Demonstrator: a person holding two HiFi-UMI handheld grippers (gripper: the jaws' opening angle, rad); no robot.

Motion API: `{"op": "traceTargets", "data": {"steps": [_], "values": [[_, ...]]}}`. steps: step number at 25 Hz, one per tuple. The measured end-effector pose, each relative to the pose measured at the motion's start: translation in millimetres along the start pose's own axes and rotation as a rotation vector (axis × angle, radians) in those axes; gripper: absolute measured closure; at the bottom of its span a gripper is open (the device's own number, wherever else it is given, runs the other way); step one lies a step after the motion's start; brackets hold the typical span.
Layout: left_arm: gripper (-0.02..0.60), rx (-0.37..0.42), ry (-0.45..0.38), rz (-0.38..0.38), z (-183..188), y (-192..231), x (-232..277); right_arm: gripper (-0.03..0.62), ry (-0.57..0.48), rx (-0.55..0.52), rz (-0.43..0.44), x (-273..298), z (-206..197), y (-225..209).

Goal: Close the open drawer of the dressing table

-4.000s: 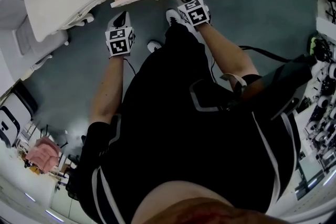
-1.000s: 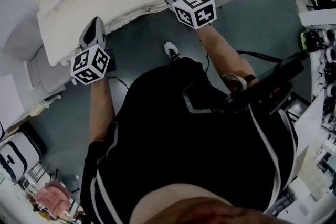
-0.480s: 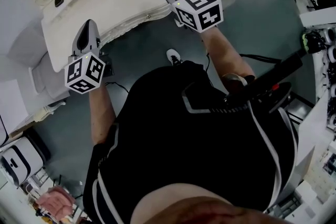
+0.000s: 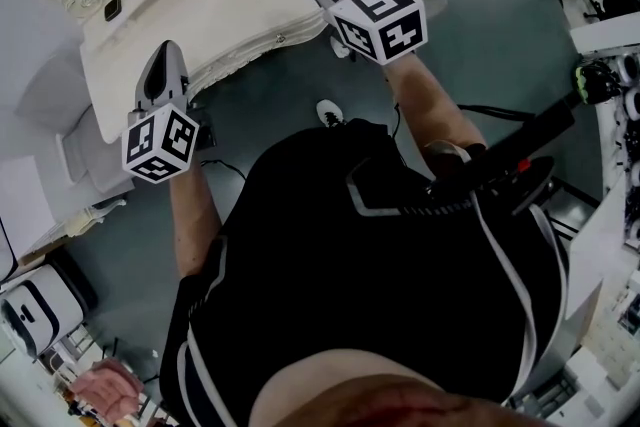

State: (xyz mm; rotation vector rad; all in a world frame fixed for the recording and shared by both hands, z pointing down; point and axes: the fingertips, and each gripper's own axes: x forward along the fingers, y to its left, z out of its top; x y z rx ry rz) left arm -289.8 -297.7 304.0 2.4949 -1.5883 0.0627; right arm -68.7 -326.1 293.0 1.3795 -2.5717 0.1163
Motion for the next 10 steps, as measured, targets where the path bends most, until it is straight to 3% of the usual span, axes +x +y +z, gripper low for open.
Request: {"op": "traceTargets", "data": {"steps": [10], "values": [[0.578, 0.010, -0.014, -0.004, 7, -13, -2, 0.589, 0.004, 0.006, 0.010, -11, 1, -4]]}}
